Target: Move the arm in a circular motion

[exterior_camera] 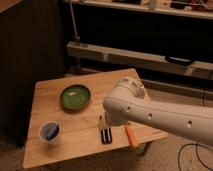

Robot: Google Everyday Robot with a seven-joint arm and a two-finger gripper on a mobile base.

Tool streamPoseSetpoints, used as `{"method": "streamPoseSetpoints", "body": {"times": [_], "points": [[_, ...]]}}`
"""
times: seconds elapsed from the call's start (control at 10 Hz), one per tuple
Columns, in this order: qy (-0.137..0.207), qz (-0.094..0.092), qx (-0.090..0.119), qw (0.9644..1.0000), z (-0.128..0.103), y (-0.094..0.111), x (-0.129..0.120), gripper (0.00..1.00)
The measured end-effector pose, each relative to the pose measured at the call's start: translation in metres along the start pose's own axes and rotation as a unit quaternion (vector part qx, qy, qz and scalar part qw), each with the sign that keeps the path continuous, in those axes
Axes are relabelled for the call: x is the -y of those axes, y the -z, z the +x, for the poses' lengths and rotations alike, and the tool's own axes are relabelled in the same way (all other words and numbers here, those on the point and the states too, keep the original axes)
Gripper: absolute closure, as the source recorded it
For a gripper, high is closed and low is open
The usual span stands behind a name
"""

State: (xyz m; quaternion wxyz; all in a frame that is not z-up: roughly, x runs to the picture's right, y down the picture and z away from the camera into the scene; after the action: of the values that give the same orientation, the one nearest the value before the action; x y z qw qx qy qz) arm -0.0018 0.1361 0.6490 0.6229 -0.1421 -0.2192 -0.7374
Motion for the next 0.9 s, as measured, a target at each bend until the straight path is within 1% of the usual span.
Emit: {"method": "streamPoseSetpoints", "body": {"times": [0.2,0.3,0.5,0.6,0.7,0.8,0.9], "points": [[-0.008,-0.010,-0.003,0.9999,0.024,-0.003,0.013,0.24],[-0.022,-0.020,-0.005,0.9996,0.043,-0.004,0.012,0.24],[-0.044,-0.032,-0.008,0.9985,0.061,-0.006,-0.006,0.24],[-0.061,-0.036,-0.010,0.9974,0.065,-0.006,-0.024,0.24],[-0.071,-0.041,-0.011,0.9966,0.066,-0.005,-0.044,0.24],[-0.082,-0.044,-0.011,0.9956,0.064,-0.003,-0.069,0.24],[-0.095,-0.045,-0.010,0.9944,0.058,-0.002,-0.101,0.24]]}}
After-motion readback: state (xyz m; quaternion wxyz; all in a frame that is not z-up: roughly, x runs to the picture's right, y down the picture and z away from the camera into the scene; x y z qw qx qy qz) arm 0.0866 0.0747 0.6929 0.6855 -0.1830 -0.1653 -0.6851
